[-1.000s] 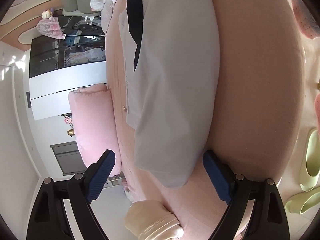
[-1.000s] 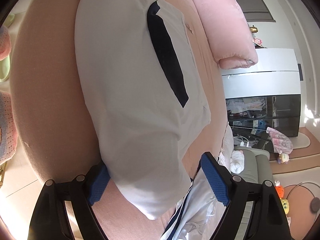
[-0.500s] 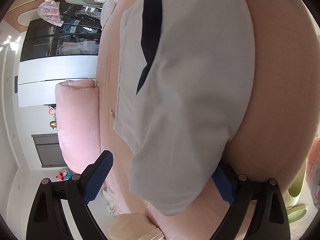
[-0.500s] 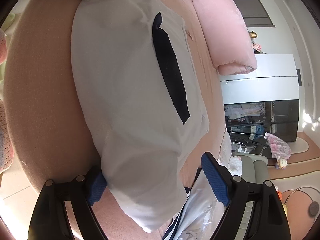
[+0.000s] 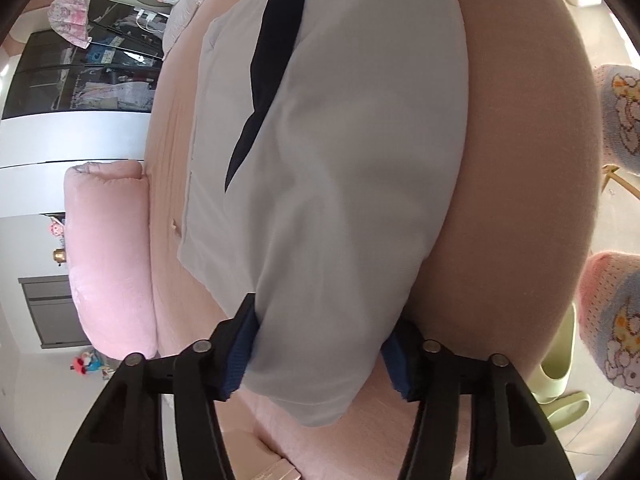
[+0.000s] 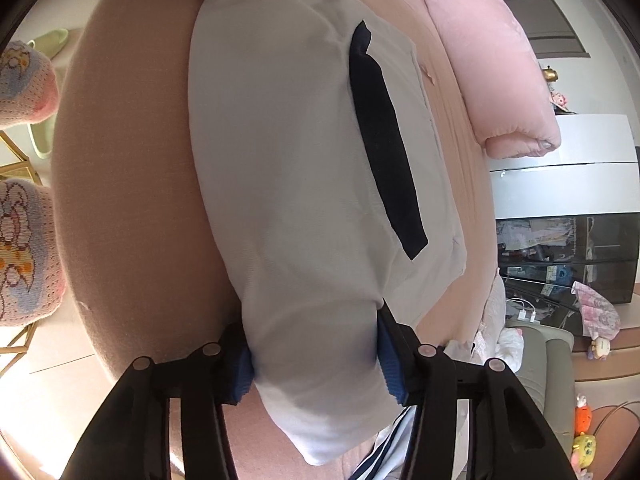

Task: Fold clothes
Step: 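Grasp the folded edge of the shirt with both grippers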

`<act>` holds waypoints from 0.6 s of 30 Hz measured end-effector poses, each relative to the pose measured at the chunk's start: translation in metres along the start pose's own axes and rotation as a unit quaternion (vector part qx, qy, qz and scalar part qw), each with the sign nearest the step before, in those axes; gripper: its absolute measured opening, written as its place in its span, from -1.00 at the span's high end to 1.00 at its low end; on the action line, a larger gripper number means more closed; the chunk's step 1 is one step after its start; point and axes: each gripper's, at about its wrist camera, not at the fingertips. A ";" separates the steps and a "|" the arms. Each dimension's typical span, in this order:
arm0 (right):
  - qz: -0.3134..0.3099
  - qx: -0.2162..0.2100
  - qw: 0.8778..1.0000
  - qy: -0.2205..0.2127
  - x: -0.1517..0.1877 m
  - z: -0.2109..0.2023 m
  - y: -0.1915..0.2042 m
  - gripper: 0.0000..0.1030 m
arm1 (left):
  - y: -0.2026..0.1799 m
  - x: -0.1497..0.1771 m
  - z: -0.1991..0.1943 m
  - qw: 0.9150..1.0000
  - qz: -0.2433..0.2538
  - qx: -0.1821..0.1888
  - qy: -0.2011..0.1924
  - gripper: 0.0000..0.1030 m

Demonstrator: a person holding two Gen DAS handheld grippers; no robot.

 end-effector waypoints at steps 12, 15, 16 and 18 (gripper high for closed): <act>0.111 -0.261 0.959 -0.027 0.019 0.025 -0.068 0.07 | 0.092 0.001 0.046 0.937 -0.160 0.306 0.045 0.04; 0.132 -0.319 0.938 -0.023 0.020 0.034 -0.080 0.02 | 0.103 -0.003 0.056 0.919 -0.168 0.350 0.059 -0.05; 0.146 -0.341 0.928 -0.021 0.021 0.037 -0.086 -0.01 | 0.107 -0.004 0.059 0.912 -0.173 0.366 0.065 -0.09; 0.180 -0.384 0.905 -0.016 0.025 0.046 -0.098 -0.01 | 0.117 -0.006 0.067 0.895 -0.187 0.398 0.079 -0.10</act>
Point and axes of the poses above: each gripper's, at about its wrist camera, not at the fingertips, and z roughly the way its jaws point, y to its left, x to its underside, and after that the axes turned 6 degrees about -z, right-handed
